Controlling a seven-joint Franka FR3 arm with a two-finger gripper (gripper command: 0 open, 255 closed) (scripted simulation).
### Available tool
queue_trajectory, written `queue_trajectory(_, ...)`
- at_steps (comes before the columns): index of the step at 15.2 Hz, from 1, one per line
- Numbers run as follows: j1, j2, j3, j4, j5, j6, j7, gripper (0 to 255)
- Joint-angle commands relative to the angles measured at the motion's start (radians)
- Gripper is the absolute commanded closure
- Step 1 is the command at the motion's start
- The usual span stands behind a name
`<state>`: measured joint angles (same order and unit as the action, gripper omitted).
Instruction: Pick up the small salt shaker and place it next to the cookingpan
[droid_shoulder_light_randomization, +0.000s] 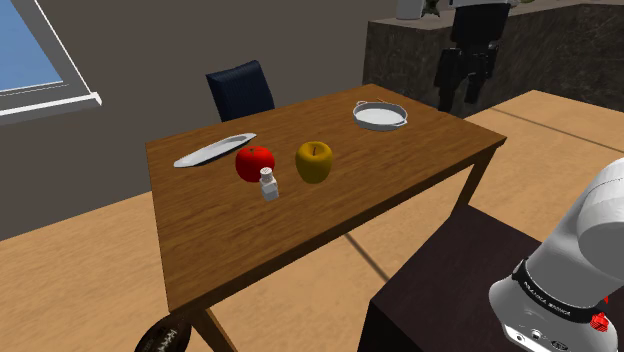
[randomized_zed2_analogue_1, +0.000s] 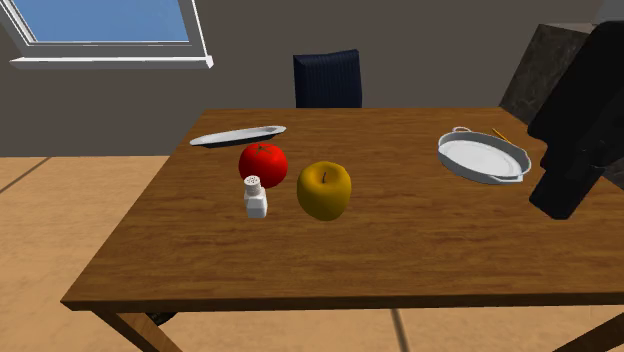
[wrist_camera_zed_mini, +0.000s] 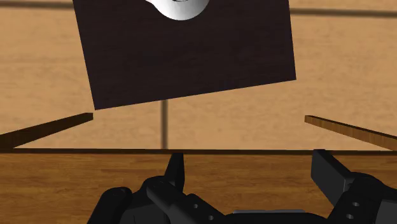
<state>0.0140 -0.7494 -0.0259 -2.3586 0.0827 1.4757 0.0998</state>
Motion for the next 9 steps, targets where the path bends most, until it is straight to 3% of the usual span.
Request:
queue_trajectory(1, 0.000, 0.000, 0.000, 0.000, 0.000, 0.000, 0.000, 0)
queue_trajectory(9, 0.037, 0.212, 0.118, 0.041, 0.058, 0.211, 0.117, 0)
